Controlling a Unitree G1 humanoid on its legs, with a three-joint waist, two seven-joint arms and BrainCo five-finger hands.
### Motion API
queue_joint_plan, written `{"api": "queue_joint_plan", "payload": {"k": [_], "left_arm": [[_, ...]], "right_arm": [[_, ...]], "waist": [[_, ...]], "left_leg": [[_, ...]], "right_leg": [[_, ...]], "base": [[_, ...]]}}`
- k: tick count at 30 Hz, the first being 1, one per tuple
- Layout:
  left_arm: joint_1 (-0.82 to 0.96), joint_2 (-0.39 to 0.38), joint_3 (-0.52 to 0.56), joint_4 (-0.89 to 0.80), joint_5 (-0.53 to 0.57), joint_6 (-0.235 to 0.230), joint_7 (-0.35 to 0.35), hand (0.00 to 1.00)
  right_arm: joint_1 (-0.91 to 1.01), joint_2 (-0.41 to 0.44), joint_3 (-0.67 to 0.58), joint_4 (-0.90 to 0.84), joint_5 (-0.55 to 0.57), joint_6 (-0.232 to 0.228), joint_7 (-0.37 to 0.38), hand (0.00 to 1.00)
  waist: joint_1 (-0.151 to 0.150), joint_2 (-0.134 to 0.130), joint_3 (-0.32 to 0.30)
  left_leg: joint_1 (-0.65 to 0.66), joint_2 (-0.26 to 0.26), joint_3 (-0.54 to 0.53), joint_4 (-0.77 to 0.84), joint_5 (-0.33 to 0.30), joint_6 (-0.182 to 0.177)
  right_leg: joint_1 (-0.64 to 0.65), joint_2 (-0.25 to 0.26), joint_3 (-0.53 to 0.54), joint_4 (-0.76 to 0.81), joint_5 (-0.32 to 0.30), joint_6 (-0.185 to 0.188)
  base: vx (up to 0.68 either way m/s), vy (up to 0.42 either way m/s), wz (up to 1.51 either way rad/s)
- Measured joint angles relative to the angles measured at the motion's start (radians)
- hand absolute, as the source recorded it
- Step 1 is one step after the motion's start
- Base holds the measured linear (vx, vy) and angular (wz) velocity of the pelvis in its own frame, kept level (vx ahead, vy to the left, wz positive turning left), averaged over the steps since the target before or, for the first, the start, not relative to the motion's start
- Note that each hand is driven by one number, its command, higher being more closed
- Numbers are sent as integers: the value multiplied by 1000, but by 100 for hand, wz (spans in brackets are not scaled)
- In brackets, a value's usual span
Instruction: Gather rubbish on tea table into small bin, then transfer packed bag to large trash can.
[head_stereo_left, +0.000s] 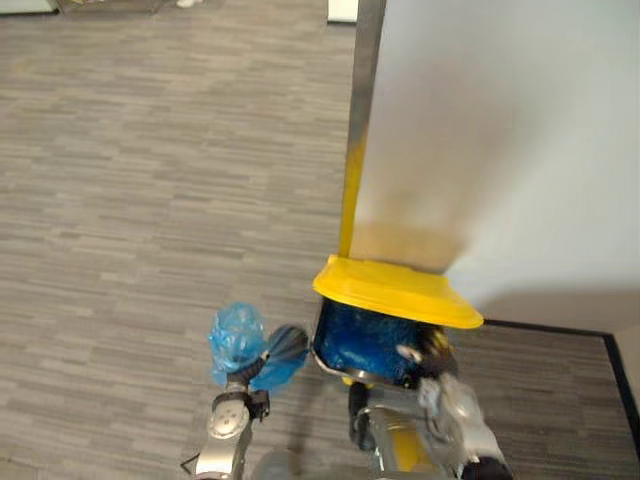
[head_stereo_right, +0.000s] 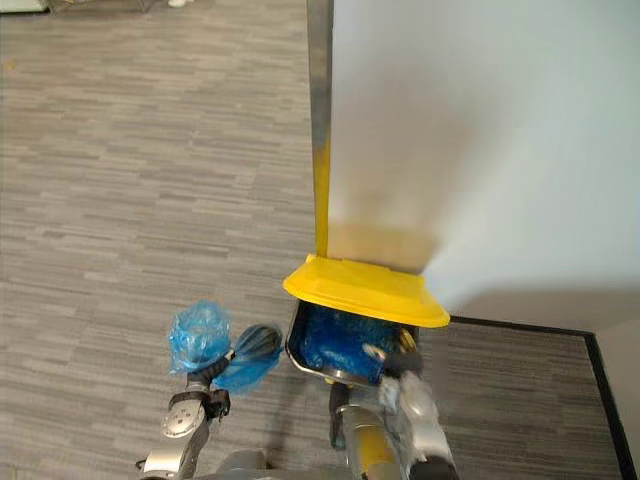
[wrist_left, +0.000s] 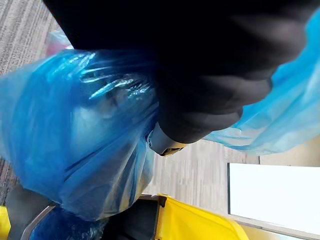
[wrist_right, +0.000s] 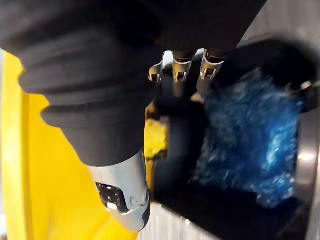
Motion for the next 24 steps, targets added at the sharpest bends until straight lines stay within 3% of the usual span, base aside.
{"api": "queue_joint_plan", "payload": {"k": [3, 7, 13, 18, 24], "left_arm": [[-12, 2, 0, -2, -3, -3, 1, 100], [-35, 8, -3, -11, -11, -17, 1, 100], [-45, 77, -55, -137, -33, -32, -3, 100], [-156, 157, -134, -201, -62, -62, -32, 100], [-298, 177, -285, -300, -106, -83, -69, 100]], "right_arm": [[-137, -18, 31, 0, -16, -7, 0, 0], [-295, -141, 38, 2, -22, -14, -21, 0], [-468, -308, 61, 46, -8, -17, -40, 0], [-565, -456, 177, 85, 52, -18, 38, 0], [-636, -517, 259, 88, 59, -22, 108, 0]], "waist": [[5, 2, 27], [23, 5, 72], [-3, 6, 135], [-9, 8, 177], [-42, 9, 218]], "left_leg": [[-5, -1, -11, -42, 35, -20], [-25, -1, -19, -44, 41, -23], [-89, -3, -78, 12, 39, -23], [-124, -2, -98, 53, 32, -27], [-143, -5, -89, 92, 26, -23]], "right_leg": [[-15, -3, -9, -4, 0, 0], [-34, 3, -12, -4, 2, -3], [-50, -9, -45, -7, 10, 2], [-49, -6, -61, -30, 23, -14], [-43, -2, -52, -73, 60, 1]], "base": [[61, -74, 14], [10, -10, 1], [-26, -12, 18], [-75, -17, 8], [-75, 15, -6]]}}
